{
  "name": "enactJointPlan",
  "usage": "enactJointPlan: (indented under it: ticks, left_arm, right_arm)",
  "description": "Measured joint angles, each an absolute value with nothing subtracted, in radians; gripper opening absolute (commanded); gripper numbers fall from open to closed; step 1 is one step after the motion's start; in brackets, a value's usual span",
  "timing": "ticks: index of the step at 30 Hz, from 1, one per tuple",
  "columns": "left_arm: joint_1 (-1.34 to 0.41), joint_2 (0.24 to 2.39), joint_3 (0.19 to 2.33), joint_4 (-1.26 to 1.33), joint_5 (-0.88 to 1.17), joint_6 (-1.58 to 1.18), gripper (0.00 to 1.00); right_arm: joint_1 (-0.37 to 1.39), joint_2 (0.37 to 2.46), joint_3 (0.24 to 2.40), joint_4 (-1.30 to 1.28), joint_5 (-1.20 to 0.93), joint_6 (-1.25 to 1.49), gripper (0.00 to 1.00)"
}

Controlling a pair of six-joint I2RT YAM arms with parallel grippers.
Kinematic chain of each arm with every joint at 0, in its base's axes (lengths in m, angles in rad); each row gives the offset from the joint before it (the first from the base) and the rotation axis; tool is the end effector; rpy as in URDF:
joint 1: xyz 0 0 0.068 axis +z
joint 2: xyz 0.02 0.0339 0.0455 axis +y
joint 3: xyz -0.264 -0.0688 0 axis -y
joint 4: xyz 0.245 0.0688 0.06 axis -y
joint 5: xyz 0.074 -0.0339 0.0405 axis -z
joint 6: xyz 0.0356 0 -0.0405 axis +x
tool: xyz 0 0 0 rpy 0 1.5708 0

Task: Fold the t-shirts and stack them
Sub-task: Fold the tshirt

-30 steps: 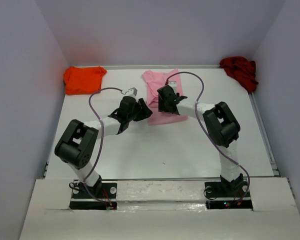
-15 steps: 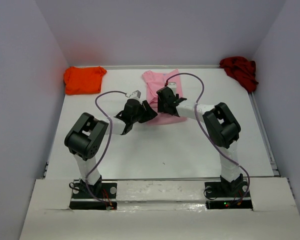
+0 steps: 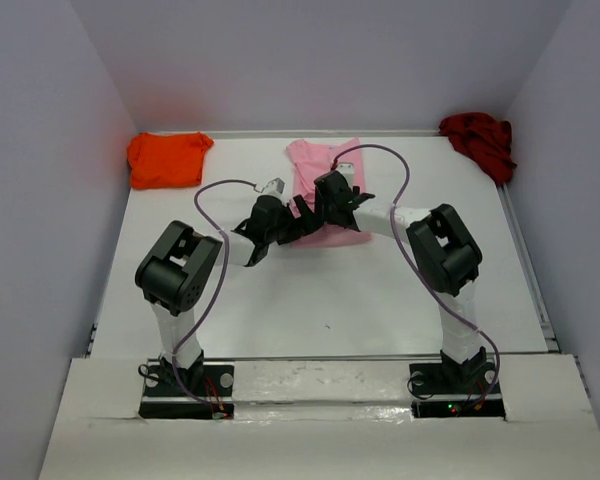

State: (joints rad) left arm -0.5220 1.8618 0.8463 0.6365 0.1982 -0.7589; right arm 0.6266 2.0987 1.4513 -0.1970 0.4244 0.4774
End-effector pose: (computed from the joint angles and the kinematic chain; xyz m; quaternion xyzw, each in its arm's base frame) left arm 0.3234 -0.1941 0.1496 -0.0422 0.8244 -0.3994 0.3989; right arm 0.3774 0.2551 0.1621 0.0065 0.9168 0.0145 0.3990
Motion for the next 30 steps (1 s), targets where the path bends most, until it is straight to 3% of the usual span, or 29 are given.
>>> enactJointPlan:
  ticks: [30]
  left_arm:
    - [-0.517,1.87,0.865,0.637,0.184,-0.694,0.99]
  right_arm:
    - [0.537,2.292,1.775,-0.279,0.426,0.418,0.78]
